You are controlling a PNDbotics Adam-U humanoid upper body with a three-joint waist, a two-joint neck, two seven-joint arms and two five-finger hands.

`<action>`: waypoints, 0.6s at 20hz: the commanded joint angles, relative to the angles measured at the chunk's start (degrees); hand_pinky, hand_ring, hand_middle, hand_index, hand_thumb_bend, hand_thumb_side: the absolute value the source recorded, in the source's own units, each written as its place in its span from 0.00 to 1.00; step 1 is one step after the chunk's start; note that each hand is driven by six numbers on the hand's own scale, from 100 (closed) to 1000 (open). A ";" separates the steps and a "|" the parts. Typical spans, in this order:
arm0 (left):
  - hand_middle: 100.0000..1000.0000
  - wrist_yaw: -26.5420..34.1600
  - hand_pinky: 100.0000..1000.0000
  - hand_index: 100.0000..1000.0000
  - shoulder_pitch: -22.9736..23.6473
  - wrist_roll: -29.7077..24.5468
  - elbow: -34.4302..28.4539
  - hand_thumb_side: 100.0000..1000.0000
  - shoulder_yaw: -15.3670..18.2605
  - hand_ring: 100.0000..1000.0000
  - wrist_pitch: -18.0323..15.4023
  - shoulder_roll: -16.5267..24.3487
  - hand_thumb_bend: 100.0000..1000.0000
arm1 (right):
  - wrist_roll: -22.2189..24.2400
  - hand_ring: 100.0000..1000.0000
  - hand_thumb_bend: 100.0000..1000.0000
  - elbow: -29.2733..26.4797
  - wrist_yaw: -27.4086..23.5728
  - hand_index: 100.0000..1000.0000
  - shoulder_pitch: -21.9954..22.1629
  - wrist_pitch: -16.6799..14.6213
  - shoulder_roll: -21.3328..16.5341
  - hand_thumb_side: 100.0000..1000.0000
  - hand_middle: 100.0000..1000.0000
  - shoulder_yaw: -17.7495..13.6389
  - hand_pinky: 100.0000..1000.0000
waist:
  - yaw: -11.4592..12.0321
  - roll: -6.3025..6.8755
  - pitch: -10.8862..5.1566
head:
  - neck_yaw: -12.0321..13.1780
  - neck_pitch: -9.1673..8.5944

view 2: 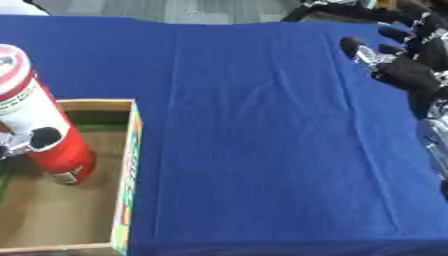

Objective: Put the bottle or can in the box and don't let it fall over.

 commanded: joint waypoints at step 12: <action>0.82 1.98 0.82 0.84 7.69 6.52 -3.37 0.24 6.71 0.90 -2.62 6.70 0.83 | -0.34 0.88 0.52 -1.10 -0.11 0.91 0.29 -0.41 -2.03 0.00 0.88 -0.96 0.89 | 0.31 0.48 -1.44 | -0.32 -0.08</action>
